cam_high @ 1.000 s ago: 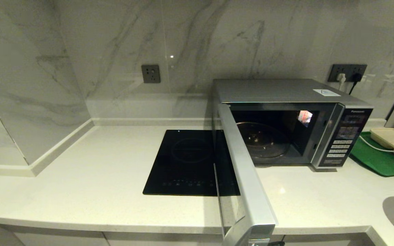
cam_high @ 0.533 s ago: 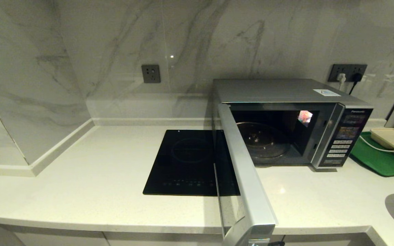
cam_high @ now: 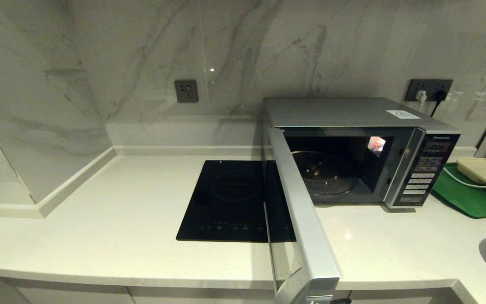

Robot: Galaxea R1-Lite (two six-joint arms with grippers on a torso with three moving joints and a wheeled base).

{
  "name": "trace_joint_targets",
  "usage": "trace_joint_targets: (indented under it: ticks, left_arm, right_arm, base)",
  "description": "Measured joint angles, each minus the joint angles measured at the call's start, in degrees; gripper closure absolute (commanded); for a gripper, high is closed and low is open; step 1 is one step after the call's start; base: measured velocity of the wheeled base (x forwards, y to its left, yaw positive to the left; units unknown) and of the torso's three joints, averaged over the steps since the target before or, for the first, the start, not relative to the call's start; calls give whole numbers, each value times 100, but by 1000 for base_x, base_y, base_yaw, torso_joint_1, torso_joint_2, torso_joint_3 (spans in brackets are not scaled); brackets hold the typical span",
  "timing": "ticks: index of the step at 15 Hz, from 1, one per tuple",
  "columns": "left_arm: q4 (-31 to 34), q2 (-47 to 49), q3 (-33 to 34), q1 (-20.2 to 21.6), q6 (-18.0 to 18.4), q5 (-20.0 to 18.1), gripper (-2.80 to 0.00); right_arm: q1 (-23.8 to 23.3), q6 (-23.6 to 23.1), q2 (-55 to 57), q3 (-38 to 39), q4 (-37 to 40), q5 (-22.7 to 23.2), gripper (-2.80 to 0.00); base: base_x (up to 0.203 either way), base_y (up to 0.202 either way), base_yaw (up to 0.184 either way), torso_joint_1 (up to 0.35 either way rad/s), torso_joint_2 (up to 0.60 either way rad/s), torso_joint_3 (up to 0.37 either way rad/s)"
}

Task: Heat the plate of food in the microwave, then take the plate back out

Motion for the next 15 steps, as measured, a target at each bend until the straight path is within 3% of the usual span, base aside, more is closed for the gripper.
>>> trace_joint_targets:
  ticks: [5,6,7,15]
  left_arm:
    - [0,0,0,-2,2,2,0]
    - [0,0,0,-2,0,2,0]
    - [1,0,0,-2,0,-1,0]
    - [2,0,0,0,1,2,0]
  right_arm:
    - [0,-6,254,-257,0,-11,0]
    - [0,-11,274,-282,-1,-16,-75]
    - [5,-14,289,-294,-1,-21,-280]
    - [2,-5,208,-256,18,0,-280]
  base:
    - [0,0,0,0,0,0]
    - [0,0,0,0,0,0]
    - [0,0,0,0,0,0]
    - [0,0,0,0,0,0]
